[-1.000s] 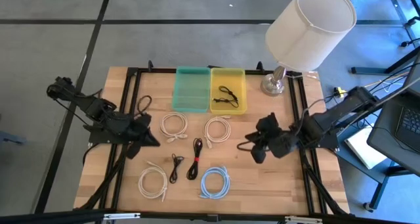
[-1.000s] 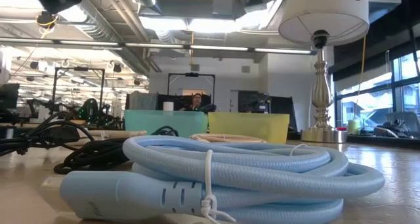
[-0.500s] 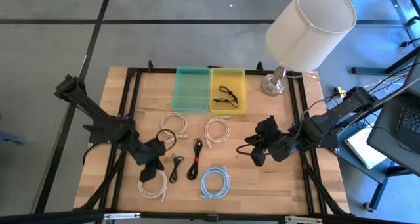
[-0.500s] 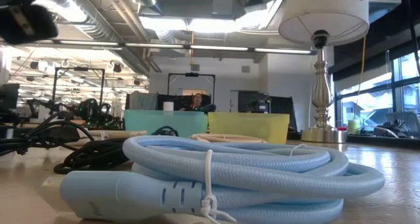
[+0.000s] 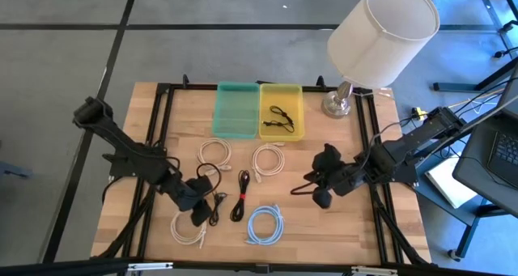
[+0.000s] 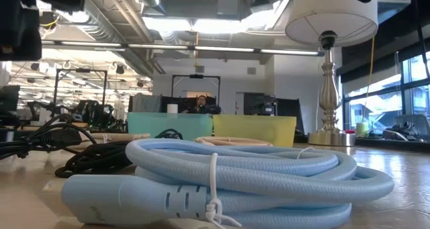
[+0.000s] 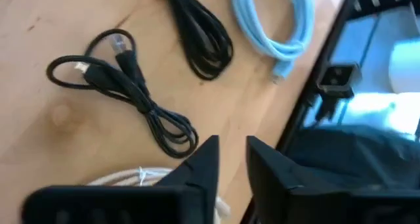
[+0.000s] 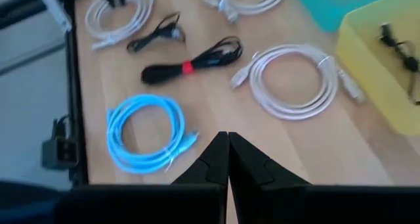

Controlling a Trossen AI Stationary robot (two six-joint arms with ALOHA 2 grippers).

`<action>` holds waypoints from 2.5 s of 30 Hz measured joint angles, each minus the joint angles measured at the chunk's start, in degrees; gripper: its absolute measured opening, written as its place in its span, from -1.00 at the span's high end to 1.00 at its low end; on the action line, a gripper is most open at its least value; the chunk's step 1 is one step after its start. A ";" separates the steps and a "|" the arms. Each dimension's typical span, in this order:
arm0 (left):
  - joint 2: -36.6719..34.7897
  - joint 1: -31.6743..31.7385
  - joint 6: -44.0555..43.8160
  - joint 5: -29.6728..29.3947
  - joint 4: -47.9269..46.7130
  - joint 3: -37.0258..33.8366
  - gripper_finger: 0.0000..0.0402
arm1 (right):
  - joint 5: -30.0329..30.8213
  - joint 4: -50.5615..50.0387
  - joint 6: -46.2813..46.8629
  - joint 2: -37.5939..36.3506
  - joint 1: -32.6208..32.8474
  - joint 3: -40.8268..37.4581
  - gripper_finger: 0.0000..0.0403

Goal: Pick & Place USB Port
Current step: Put the left black charger cable into the yellow bin

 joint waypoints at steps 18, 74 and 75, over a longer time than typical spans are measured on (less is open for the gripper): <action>17.87 6.25 -7.38 9.02 7.37 0.05 0.10 | -6.87 -4.63 -3.95 0.00 -0.03 -0.02 0.96; -6.62 37.84 64.56 21.90 33.03 14.74 0.91 | 5.33 27.53 -32.80 0.75 -15.74 14.93 0.28; -6.48 38.63 65.15 22.44 33.18 15.27 0.91 | 5.18 28.32 -32.94 1.21 -15.86 14.93 0.26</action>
